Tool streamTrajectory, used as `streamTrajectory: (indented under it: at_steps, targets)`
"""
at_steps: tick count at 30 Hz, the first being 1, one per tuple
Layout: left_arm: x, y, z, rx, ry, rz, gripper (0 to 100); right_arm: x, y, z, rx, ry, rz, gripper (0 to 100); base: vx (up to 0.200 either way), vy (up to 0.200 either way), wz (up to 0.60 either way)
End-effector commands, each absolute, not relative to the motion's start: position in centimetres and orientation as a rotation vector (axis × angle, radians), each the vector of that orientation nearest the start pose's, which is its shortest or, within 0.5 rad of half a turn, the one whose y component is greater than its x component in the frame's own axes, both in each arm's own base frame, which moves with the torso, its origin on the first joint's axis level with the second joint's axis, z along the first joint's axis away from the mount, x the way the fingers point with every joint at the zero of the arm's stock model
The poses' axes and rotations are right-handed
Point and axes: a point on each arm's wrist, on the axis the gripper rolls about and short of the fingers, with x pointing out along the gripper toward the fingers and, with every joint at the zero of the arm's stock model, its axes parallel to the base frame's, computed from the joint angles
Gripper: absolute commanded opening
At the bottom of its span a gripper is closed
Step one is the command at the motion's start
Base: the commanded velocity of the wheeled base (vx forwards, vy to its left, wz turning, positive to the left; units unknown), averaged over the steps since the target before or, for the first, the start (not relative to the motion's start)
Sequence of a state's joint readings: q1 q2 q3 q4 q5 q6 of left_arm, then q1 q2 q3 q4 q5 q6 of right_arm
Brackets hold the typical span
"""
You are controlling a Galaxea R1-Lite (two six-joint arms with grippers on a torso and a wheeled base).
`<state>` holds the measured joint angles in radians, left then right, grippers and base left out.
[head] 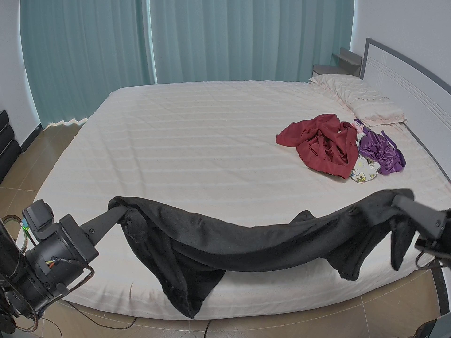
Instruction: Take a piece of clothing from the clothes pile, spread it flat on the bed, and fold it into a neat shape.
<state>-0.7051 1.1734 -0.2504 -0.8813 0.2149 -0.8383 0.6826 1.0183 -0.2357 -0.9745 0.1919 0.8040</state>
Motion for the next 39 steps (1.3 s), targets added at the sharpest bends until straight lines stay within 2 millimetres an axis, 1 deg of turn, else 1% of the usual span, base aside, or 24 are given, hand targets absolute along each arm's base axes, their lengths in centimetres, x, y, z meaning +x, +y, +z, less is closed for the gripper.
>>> streamTrajectory:
  at_steps: [1, 2, 4, 6, 8, 9, 10, 12, 13, 16, 19, 21, 22, 23, 24, 25, 26, 27, 30, 31, 32, 36, 38, 39]
  targets:
    - [9.8, -7.7, 21.8, -0.870, 0.108, -0.480, 0, 4.4, 4.2, 27.9, 0.845, -0.108, 1.005, 0, 0.000, 0.000, 0.00]
    - [9.2, -7.2, 23.2, -0.884, 0.080, -0.486, 0, 4.2, 3.8, 29.5, 0.857, -0.159, 0.992, 0, 0.000, 0.000, 0.00]
    - [8.9, -6.8, 24.4, -0.895, 0.055, -0.476, 0, 4.3, 3.8, 31.3, 0.872, -0.209, 0.986, 0, 0.000, 0.000, 0.00]
    - [9.0, -6.7, 25.2, -0.900, 0.036, -0.457, 0, 5.2, 4.4, 33.1, 0.888, -0.236, 0.974, 0, 0.000, 0.000, 0.00]
    - [9.1, -6.6, 26.0, -0.915, 0.000, -0.432, 0, 6.9, 5.6, 34.3, 0.902, -0.238, 0.919, 0, 0.000, 0.000, 0.00]
    - [9.1, -6.6, 26.1, -0.915, 0.000, -0.432, 0, 7.0, 5.7, 34.4, 0.904, -0.239, 0.913, 0, 0.000, 0.000, 0.00]
    - [9.6, -6.9, 26.0, -0.908, 0.011, -0.418, 0, 8.7, 6.7, 34.4, 0.900, -0.212, 0.866, 0, 0.000, 0.000, 0.00]
    - [10.4, -7.6, 25.3, -0.887, 0.053, -0.401, 0, 10.6, 7.1, 33.9, 0.867, -0.178, 0.826, 0, 0.000, 0.000, 0.00]
    - [10.8, -7.9, 25.0, -0.879, 0.069, -0.392, 0, 11.2, 7.1, 33.7, 0.849, -0.165, 0.822, 0, 0.000, 0.000, 0.00]
    - [12.2, -8.9, 23.8, -0.848, 0.134, -0.359, 0, 13.9, 6.1, 32.3, 0.792, -0.089, 0.796, 0, 0.000, 0.000, 0.00]
    - [13.0, -9.2, 23.6, -0.840, 0.150, -0.350, 0, 15.9, 5.3, 31.0, 0.815, -0.008, 0.765, 0, 0.000, 0.000, 0.00]
    - [13.2, -9.2, 23.6, -0.838, 0.154, -0.348, 0, 16.3, 5.2, 30.7, 0.821, 0.008, 0.758, 0, 0.000, 0.000, 0.00]
    - [14.3, -9.4, 23.7, -0.831, 0.169, -0.354, 0, 17.7, 5.2, 29.4, 0.827, 0.073, 0.732, 0, 0.000, 0.000, 0.00]
    - [14.7, -9.4, 23.7, -0.829, 0.179, -0.358, 0, 18.4, 5.3, 28.8, 0.829, 0.097, 0.720, 0, 0.000, 0.000, 0.00]
    - [14.8, -9.5, 23.6, -0.829, 0.184, -0.359, 0, 18.6, 5.3, 28.7, 0.828, 0.101, 0.716, 0, 0.200, 0.000, 0.00]
    - [15.7, -9.9, 23.0, -0.817, 0.220, -0.358, 0, 19.8, 5.6, 27.8, 0.831, 0.142, 0.697, 0, 0.200, 0.000, 0.00]
    - [16.4, -10.1, 22.6, -0.812, 0.242, -0.347, 0, 19.8, 5.6, 27.8, 0.831, 0.142, 0.697, 0, 0.200, 0.000, 0.00]
    - [16.9, -10.3, 22.3, -0.806, 0.255, -0.336, 0, 21.2, 5.9, 26.7, 0.831, 0.191, 0.675, 0, 0.200, 0.000, 0.00]
    - [18.6, -10.8, 21.5, -0.794, 0.289, -0.304, 0, 23.2, 6.3, 25.3, 0.814, 0.239, 0.649, 0, 0.200, 0.000, 0.00]
    - [19.0, -10.8, 21.3, -0.792, 0.295, -0.296, 0, 23.5, 6.4, 25.1, 0.812, 0.246, 0.642, 0, 0.200, 0.000, 0.00]
    - [19.8, -11.0, 21.0, -0.794, 0.306, -0.278, 0, 24.4, 6.6, 24.7, 0.803, 0.252, 0.637, 0, 0.200, 0.000, 0.00]
    - [21.8, -11.3, 20.6, -0.815, 0.336, -0.267, 0, 26.7, 7.2, 24.3, 0.802, 0.262, 0.626, 0, 0.200, 0.000, 0.00]
    - [22.0, -11.3, 20.5, -0.816, 0.339, -0.265, 0, 26.8, 7.2, 24.3, 0.802, 0.262, 0.626, 0, 0.200, 0.000, 0.00]
    - [23.5, -11.3, 20.5, -0.830, 0.342, -0.253, 0, 28.1, 7.4, 24.5, 0.802, 0.253, 0.623, 0, 0.200, 0.000, 0.00]
